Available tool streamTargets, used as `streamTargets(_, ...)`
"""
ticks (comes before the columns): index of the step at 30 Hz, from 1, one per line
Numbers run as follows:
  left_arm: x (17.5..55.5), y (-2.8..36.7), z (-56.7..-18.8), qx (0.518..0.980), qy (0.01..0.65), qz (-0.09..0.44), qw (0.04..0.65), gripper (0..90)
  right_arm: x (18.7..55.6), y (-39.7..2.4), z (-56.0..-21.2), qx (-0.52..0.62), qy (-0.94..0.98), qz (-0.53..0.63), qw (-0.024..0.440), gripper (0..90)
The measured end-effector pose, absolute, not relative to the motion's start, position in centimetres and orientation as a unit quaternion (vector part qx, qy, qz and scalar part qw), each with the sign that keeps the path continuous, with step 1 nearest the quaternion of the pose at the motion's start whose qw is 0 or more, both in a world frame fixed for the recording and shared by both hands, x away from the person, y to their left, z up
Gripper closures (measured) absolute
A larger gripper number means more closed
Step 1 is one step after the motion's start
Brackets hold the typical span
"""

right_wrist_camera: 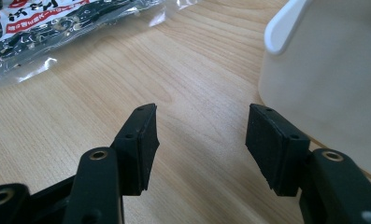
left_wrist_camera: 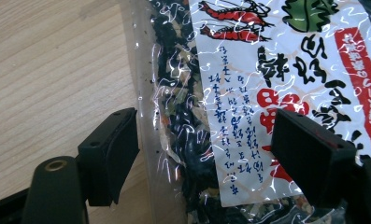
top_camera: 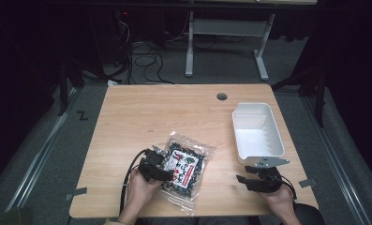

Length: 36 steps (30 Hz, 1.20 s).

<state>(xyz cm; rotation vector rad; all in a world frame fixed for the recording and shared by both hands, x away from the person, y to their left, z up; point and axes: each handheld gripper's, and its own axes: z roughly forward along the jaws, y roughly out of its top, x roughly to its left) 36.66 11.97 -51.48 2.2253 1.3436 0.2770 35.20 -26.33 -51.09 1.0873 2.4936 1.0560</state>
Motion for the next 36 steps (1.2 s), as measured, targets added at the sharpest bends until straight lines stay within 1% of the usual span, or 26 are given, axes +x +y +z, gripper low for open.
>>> streamTargets(15,36.7,11.7,-51.7,0.838,0.466,0.081,0.273,24.0,35.2,-26.2,-51.1,0.366,0.851,0.363,0.101,45.4)
streamTargets(21,36.7,11.5,-51.6,0.848,0.447,0.077,0.274,24.1,35.2,-26.3,-50.3,0.360,0.839,0.399,0.084,44.1)
streamTargets(23,36.8,11.5,-51.6,0.852,0.440,0.077,0.275,24.1,35.1,-26.2,-49.9,0.356,0.838,0.405,0.087,43.9)
streamTargets(29,36.9,11.6,-51.7,0.857,0.427,0.069,0.280,24.2,35.3,-25.4,-49.2,0.353,0.845,0.393,0.087,38.8)
streamTargets(31,37.0,11.5,-51.8,0.857,0.425,0.065,0.283,24.2,35.4,-25.0,-49.1,0.356,0.849,0.378,0.099,43.8)
streamTargets(33,37.0,11.4,-51.8,0.861,0.418,0.063,0.283,24.2,35.6,-24.5,-48.9,0.363,0.850,0.368,0.105,45.3)
streamTargets(36,37.0,11.1,-51.7,0.867,0.405,0.066,0.281,24.3,36.4,-23.4,-48.4,0.358,0.857,0.358,0.092,45.3)
